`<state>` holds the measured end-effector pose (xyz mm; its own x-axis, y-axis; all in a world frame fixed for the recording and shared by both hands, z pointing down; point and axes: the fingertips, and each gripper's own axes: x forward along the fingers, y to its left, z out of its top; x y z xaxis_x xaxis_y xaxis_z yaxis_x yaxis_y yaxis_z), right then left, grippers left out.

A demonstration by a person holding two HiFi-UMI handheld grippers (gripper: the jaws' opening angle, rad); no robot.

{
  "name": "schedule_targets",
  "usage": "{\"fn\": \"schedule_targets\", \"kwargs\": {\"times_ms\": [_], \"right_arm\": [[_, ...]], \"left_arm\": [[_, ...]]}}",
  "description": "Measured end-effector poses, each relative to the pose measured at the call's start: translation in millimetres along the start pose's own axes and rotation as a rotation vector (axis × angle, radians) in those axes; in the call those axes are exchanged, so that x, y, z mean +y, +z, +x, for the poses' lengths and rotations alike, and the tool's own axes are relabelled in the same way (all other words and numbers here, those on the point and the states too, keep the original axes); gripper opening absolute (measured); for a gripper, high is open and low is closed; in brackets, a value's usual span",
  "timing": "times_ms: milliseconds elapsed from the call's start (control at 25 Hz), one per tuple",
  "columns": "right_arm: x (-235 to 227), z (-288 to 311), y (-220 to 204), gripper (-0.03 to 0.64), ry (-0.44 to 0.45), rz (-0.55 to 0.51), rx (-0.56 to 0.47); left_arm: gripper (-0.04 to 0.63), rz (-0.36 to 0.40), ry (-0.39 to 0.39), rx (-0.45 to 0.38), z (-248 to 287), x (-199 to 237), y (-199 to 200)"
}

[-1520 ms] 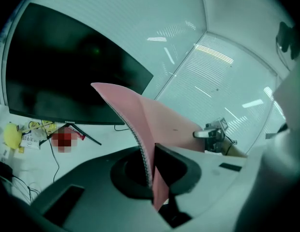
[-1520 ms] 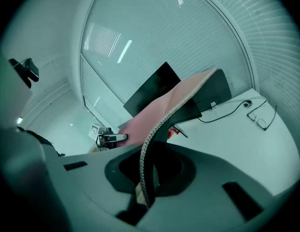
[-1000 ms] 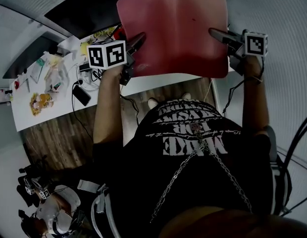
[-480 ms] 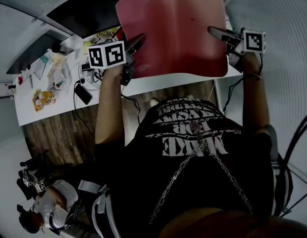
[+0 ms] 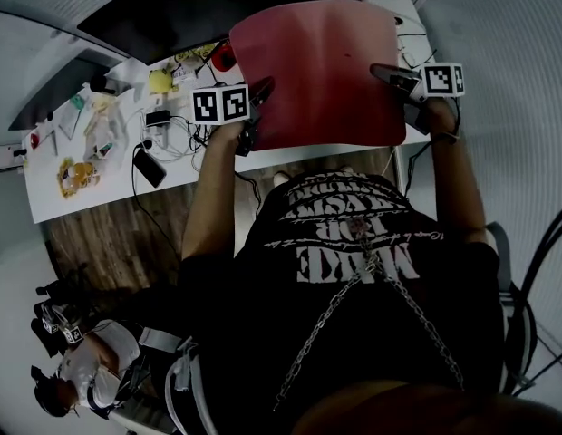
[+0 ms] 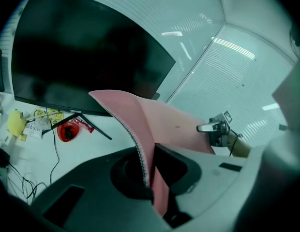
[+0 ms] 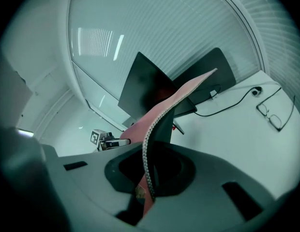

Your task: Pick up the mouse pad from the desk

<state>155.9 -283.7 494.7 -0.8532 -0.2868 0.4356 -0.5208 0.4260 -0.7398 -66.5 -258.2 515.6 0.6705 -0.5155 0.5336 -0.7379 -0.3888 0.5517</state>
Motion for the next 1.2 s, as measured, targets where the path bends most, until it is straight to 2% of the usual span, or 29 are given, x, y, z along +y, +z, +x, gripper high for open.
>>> {"fn": "schedule_targets", "kwargs": {"times_ms": [360, 640, 760, 920, 1200], "right_arm": [[-65.2, 34.1, -36.8, 0.014, -0.02, 0.067, 0.057], [-119.1, 56.8, -68.7, 0.014, -0.072, 0.111, 0.085], [-135.3, 62.5, -79.4, 0.014, -0.111, 0.117, 0.122], [-155.3, 69.0, -88.1, 0.014, -0.169, 0.085, 0.175], [-178.3, 69.9, -97.3, 0.014, -0.246, 0.096, 0.218]], "left_arm": [[0.023, -0.022, 0.113, 0.05, 45.4, 42.4, -47.6], [0.023, -0.084, 0.134, 0.075, 76.6, 67.9, -83.4], [0.023, -0.099, 0.165, 0.107, 86.0, 78.5, -97.8], [0.023, -0.069, 0.204, 0.155, 97.0, 94.1, -112.3], [0.023, -0.098, 0.29, 0.191, 101.4, 122.8, -129.3]]}}
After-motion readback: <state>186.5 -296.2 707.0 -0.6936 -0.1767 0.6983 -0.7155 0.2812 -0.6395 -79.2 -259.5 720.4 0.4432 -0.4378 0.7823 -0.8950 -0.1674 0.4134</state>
